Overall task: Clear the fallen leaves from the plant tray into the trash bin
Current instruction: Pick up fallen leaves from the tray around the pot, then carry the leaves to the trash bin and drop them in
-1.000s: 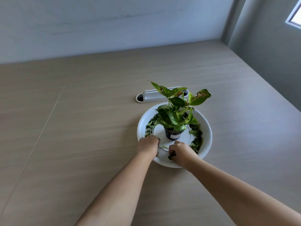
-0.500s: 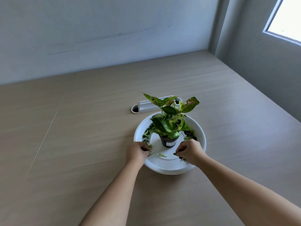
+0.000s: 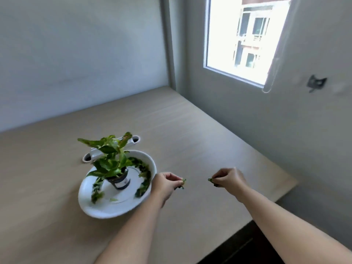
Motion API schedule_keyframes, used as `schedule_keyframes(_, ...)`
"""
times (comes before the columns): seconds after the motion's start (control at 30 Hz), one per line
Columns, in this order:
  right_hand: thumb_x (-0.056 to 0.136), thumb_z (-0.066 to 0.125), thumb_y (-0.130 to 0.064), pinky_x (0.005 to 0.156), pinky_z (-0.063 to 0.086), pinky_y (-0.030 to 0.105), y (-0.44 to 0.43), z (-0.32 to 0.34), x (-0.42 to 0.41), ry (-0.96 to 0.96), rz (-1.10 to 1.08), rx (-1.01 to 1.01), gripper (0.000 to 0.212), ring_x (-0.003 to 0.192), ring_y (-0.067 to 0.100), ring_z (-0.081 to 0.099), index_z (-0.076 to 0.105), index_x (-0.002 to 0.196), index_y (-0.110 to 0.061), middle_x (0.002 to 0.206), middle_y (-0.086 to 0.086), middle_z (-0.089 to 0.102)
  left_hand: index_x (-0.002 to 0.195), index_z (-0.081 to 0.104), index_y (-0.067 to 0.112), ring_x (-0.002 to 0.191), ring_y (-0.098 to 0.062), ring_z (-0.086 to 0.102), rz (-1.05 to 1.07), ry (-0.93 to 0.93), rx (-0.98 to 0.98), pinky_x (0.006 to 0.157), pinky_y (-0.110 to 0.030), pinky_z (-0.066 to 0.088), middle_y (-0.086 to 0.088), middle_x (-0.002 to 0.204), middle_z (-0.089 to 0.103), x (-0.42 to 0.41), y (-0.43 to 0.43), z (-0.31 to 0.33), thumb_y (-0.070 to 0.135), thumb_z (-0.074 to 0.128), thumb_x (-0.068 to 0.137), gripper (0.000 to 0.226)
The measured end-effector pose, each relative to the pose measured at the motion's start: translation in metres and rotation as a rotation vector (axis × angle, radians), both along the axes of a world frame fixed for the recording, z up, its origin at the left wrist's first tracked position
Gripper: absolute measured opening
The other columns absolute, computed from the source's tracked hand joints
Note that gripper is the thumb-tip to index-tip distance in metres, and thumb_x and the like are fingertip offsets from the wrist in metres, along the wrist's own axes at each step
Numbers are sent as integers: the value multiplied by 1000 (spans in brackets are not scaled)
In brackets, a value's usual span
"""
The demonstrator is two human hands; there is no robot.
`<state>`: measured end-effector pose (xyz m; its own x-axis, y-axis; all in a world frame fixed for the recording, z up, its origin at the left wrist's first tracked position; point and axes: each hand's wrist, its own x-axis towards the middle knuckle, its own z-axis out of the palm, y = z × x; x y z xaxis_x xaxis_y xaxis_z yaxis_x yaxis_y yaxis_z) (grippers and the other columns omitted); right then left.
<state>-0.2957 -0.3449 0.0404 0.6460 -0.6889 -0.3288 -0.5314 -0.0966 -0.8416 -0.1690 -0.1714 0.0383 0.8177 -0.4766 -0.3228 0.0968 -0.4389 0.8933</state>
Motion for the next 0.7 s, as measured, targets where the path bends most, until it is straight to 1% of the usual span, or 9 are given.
schedule_keyframes(0.07, 71, 75, 0, 58, 55, 20, -48, 4, -74, -6, -130, -7, 19, 51, 12, 63, 68, 57, -12, 58, 8, 66, 63, 72, 13, 56, -12, 58, -126, -14, 5, 52, -17, 44, -4, 61, 69, -49, -62, 7, 0, 77, 70, 16)
schedule_keyframes(0.13, 69, 74, 2, 64, 56, 24, -95, 6, -160, 8, -270, -61, 20, 52, 13, 61, 68, 56, -12, 56, 4, 65, 58, 72, 17, 59, -16, 58, -295, -26, 14, 57, -23, 45, -7, 62, 70, -112, -130, 14, 1, 76, 69, 20)
schedule_keyframes(0.17, 68, 73, 3, 64, 56, 25, -117, 7, -203, 20, -345, -89, 23, 53, 14, 61, 67, 55, -14, 55, 2, 65, 57, 72, 17, 60, -16, 58, -384, -41, 20, 58, -25, 44, -7, 63, 70, -145, -162, 17, 2, 76, 68, 20)
schedule_keyframes(0.3, 69, 70, 5, 52, 52, 17, -172, 5, -353, 30, -671, -162, 30, 44, 5, 57, 64, 51, -19, 49, -4, 61, 60, 71, 16, 45, 1, 55, -660, -116, 20, 50, -15, 44, 0, 58, 68, -271, -270, 14, 6, 79, 68, 15)
schedule_keyframes(0.37, 70, 70, 5, 55, 52, 19, -183, -3, -409, 30, -805, -159, 26, 45, 7, 58, 65, 55, -16, 51, -1, 62, 61, 73, 18, 50, -3, 55, -788, -149, 47, 52, -15, 45, -1, 63, 72, -327, -308, 3, 10, 82, 67, 13)
schedule_keyframes(0.53, 72, 71, -2, 62, 44, 20, -176, -61, -484, 199, -910, -81, 34, 64, 16, 62, 59, 51, -25, 63, 1, 65, 74, 76, 13, 53, -1, 54, -996, -183, 162, 42, -1, 36, 3, 66, 68, -411, -353, -43, 12, 80, 70, 6)
schedule_keyframes(0.6, 74, 69, -1, 54, 43, 14, -166, -92, -498, 247, -944, -12, 28, 62, 15, 59, 62, 56, -20, 66, 3, 64, 75, 76, 12, 60, -2, 58, -1042, -179, 243, 46, 1, 38, 4, 69, 68, -423, -359, -75, 11, 80, 70, 7)
schedule_keyframes(0.63, 74, 69, 1, 46, 38, 5, -162, -108, -503, 268, -970, 23, 20, 58, 12, 56, 66, 60, -14, 67, 4, 63, 75, 76, 13, 64, -3, 59, -1054, -175, 297, 49, 0, 39, 5, 71, 68, -425, -361, -96, 11, 80, 71, 6)
schedule_keyframes(0.7, 74, 70, 0, 45, 38, 1, -159, -142, -507, 317, -1004, 66, 10, 55, 4, 52, 71, 67, -8, 68, 4, 63, 73, 75, 15, 71, -7, 60, -1036, -155, 393, 57, -6, 42, 7, 69, 66, -426, -367, -137, 12, 78, 73, 5)
